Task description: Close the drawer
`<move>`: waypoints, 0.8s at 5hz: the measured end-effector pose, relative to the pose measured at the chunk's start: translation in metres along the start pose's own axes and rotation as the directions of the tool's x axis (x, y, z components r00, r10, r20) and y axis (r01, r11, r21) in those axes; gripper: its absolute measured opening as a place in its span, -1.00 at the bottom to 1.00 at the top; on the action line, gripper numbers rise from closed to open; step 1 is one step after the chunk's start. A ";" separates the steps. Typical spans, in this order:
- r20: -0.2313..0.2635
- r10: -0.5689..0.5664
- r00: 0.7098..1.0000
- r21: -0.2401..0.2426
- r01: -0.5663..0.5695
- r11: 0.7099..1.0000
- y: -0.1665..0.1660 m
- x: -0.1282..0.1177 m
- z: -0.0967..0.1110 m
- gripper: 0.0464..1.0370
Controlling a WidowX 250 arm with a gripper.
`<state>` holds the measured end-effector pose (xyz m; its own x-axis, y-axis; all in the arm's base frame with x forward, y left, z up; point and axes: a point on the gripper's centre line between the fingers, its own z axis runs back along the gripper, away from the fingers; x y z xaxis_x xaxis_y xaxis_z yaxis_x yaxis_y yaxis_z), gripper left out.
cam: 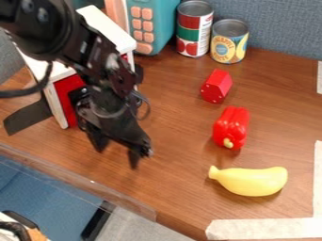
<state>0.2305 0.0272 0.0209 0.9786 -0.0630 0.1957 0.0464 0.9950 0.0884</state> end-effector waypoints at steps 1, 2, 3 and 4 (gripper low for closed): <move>0.034 -0.070 0.997 -0.024 0.071 0.997 -0.032 0.000 0.012 0.92; 0.063 -0.130 0.990 -0.030 0.132 0.991 -0.056 -0.003 0.026 0.92; 0.081 -0.181 0.980 -0.029 0.184 0.982 -0.071 -0.008 0.044 0.92; 0.051 -0.232 0.971 -0.041 0.234 0.971 -0.076 -0.014 0.065 0.92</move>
<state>0.2006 -0.0521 0.0748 0.9296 -0.2959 0.2199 0.2822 0.9549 0.0920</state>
